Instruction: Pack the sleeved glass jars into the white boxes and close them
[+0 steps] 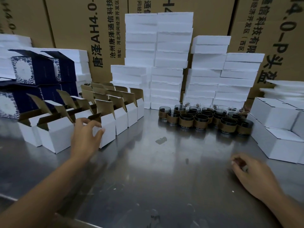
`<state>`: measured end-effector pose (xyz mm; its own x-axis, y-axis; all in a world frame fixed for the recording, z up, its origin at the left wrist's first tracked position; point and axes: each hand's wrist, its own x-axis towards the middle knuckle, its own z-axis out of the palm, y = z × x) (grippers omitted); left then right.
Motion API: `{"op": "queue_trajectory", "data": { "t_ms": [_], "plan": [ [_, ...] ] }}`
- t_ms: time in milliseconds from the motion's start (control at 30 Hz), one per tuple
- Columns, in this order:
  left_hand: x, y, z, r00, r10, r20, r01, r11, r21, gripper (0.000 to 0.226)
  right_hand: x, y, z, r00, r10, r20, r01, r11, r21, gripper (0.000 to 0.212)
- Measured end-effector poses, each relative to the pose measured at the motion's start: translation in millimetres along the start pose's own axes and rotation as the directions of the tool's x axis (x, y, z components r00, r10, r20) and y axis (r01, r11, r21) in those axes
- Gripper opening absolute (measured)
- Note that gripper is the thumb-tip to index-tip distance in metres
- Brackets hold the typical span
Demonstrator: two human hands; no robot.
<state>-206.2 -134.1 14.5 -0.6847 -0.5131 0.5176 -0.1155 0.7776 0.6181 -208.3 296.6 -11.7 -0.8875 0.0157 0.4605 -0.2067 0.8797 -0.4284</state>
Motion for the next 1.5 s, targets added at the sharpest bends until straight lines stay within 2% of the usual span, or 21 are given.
{"op": "queue_trajectory", "data": {
  "t_ms": [133,267,433,567,733,833,1133,1333,1500],
  "plan": [
    [-8,22,1,0.980,0.197,-0.035,-0.195,0.980,0.038,0.018,1,1,1,1.000,0.009,0.021,-0.010,1.000,0.008,0.021],
    [-26,67,9,0.908,0.416,-0.047,-0.417,0.909,-0.009,0.014,0,0,2,0.999,0.042,0.034,-0.042,0.999,0.014,0.019],
    [-71,137,36,0.826,0.563,-0.034,-0.563,0.820,-0.106,0.008,0,-1,0,0.998,0.041,0.044,-0.043,0.998,0.050,0.016],
    [-100,171,65,0.755,0.656,0.008,-0.652,0.753,-0.089,0.009,1,-1,-2,0.999,-0.003,0.033,0.001,0.997,0.075,0.016],
    [-118,189,92,0.771,0.629,0.103,-0.621,0.777,-0.103,0.021,4,1,0,0.999,-0.039,0.038,0.036,0.996,0.085,0.022],
    [-128,199,99,0.764,0.637,0.099,-0.627,0.770,-0.116,0.016,5,5,1,0.998,-0.044,0.043,0.039,0.994,0.103,0.028],
    [-133,205,115,0.781,0.617,0.096,-0.601,0.785,-0.151,0.012,7,7,3,0.995,-0.085,0.050,0.078,0.988,0.134,0.021],
    [-132,205,118,0.799,0.600,0.047,-0.580,0.789,-0.205,0.037,27,18,11,0.999,0.042,0.031,-0.048,0.966,0.254,0.022],
    [-131,207,120,0.863,0.504,0.020,-0.472,0.822,-0.319,0.025,87,36,17,0.987,0.156,-0.023,-0.144,0.952,0.271,0.020]
  ]
}}
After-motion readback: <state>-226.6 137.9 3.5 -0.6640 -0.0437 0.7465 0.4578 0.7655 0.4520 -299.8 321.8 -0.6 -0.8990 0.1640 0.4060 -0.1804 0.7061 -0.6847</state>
